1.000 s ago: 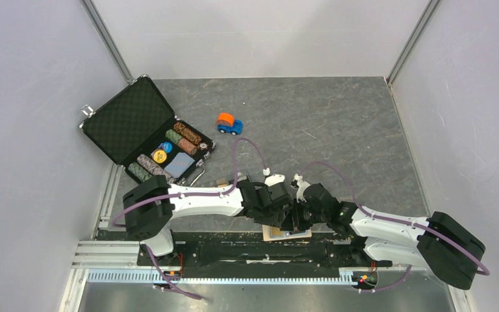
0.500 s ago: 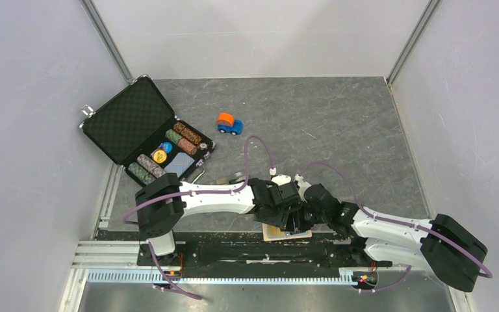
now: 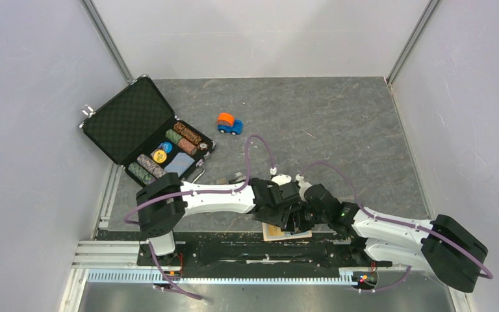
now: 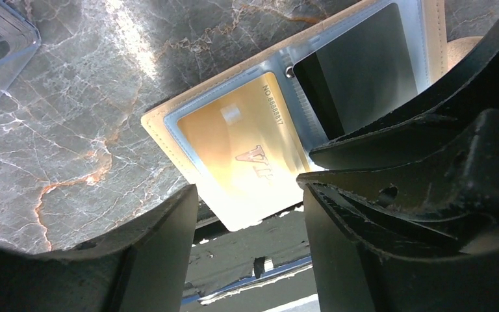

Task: Put the credit cards into the card holder
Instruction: Turn over the card slot in the card holder.

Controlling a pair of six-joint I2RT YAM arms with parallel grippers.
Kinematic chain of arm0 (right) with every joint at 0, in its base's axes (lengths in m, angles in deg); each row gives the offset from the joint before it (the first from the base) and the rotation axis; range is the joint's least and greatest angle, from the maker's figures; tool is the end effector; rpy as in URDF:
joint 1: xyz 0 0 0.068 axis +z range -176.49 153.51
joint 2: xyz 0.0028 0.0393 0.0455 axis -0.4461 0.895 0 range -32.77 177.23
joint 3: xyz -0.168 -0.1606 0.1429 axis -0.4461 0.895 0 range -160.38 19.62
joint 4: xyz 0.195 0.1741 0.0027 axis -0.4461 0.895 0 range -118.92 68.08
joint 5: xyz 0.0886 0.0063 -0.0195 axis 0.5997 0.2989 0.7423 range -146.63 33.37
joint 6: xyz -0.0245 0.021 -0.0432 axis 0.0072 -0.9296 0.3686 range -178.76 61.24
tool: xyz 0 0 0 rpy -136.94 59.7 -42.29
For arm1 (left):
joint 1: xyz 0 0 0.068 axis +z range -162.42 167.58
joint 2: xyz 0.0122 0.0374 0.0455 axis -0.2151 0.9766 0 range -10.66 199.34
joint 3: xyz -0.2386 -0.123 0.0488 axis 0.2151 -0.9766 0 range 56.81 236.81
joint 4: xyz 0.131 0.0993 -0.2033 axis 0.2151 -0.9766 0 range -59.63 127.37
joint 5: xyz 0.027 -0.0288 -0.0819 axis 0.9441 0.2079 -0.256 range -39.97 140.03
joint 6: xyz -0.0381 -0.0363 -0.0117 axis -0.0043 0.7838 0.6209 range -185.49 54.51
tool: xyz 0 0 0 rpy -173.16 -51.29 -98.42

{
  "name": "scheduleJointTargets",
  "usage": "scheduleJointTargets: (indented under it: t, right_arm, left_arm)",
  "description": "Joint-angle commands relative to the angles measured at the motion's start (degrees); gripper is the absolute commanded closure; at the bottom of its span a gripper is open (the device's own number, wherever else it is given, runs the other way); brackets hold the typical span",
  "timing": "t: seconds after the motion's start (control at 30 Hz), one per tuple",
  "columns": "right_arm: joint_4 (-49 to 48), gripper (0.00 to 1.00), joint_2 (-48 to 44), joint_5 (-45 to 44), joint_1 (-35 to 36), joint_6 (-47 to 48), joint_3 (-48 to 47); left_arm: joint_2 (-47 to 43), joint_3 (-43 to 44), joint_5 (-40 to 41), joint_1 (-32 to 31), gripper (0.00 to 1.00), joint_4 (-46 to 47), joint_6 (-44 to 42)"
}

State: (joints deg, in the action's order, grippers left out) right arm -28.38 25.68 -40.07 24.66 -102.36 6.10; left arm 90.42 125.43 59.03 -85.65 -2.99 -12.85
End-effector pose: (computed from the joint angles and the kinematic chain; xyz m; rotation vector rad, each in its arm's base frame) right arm 0.1009 0.1416 0.1309 -0.3288 2.6066 1.0485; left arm 0.1039 -0.3256 0.1875 0.4765 2.8131 -0.2820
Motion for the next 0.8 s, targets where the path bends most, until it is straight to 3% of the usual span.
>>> scheduleJointTargets:
  t: [0.0, 0.33, 0.43, 0.6, 0.77]
  right_arm:
    - [-0.8, 0.76, 1.3, -1.3, 0.5, 1.9, -0.4]
    - [-1.1, 0.81, 2.7, -1.2, 0.5, 1.9, 0.0]
    - [-1.2, 0.83, 2.8, -1.2, 0.5, 1.9, 0.1]
    - [-1.2, 0.86, 2.8, -1.1, 0.6, 2.0, -0.2]
    - [-1.3, 0.86, 2.5, -0.8, 0.6, 1.9, -0.7]
  left_arm:
    - [-0.8, -3.3, -1.6, -0.4, 0.32, 6.0, -0.4]
    - [1.6, -6.2, -5.2, -0.2, 0.40, 11.9, 0.4]
    - [1.0, -6.5, -5.2, -0.1, 0.48, 12.6, 0.4]
    - [-2.8, -6.8, -4.4, -0.2, 0.68, 14.4, 0.6]
    - [-5.0, -5.3, -3.4, -0.1, 0.72, 12.6, 0.3]
